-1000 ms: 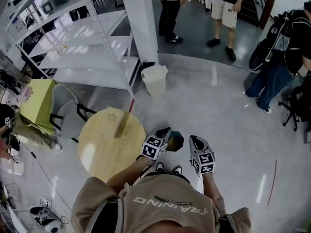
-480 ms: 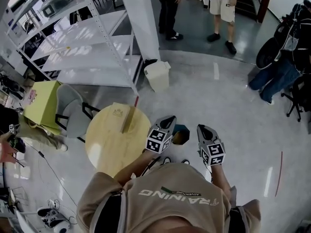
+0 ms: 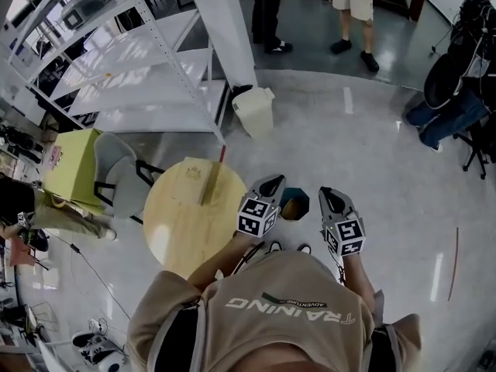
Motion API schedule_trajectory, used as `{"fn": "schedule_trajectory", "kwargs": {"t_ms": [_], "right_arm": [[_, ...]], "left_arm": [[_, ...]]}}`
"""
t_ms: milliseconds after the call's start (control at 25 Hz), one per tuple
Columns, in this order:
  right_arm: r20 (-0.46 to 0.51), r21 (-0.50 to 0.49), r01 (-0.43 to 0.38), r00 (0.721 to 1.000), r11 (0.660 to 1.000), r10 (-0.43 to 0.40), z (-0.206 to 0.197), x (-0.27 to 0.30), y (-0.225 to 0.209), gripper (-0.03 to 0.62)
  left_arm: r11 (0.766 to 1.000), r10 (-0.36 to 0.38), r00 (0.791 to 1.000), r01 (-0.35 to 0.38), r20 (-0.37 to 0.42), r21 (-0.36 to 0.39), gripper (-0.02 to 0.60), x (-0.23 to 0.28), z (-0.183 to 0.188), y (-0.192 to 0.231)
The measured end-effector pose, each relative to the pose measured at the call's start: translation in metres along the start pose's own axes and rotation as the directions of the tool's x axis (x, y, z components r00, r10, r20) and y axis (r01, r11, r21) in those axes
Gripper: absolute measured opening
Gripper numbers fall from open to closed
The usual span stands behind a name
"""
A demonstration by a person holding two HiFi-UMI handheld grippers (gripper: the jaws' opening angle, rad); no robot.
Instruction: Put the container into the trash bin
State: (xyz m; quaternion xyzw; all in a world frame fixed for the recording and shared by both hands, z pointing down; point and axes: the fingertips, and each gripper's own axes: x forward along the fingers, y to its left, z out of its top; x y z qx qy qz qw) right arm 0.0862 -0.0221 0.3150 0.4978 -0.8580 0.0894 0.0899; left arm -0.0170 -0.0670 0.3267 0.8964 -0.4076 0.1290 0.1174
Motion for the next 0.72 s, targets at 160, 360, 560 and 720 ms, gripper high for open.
{"fn": "schedule_trajectory", "kwargs": {"t_ms": [160, 360, 560, 720], "right_arm": [[0.021, 0.010, 0.003, 1.000, 1.000, -0.003, 0.006, 0.000, -0.003, -0.003], [0.031, 0.000, -0.006, 1.000, 1.000, 0.006, 0.009, 0.003, -0.001, -0.003], [0.038, -0.005, -0.009, 0.999, 1.000, 0.009, 0.010, 0.007, 0.002, -0.003], [0.042, -0.008, -0.007, 0.999, 1.000, 0.008, 0.010, 0.015, 0.000, -0.003]], "left_arm": [[1.000, 0.008, 1.000, -0.008, 0.016, -0.006, 0.002, 0.000, 0.007, 0.004], [1.000, 0.016, 1.000, -0.016, 0.021, -0.006, 0.002, 0.000, 0.006, 0.010], [1.000, 0.014, 1.000, -0.014, 0.020, -0.003, 0.002, -0.002, 0.003, 0.013], [1.000, 0.012, 1.000, -0.012, 0.025, 0.001, 0.002, 0.002, 0.003, 0.020]]}}
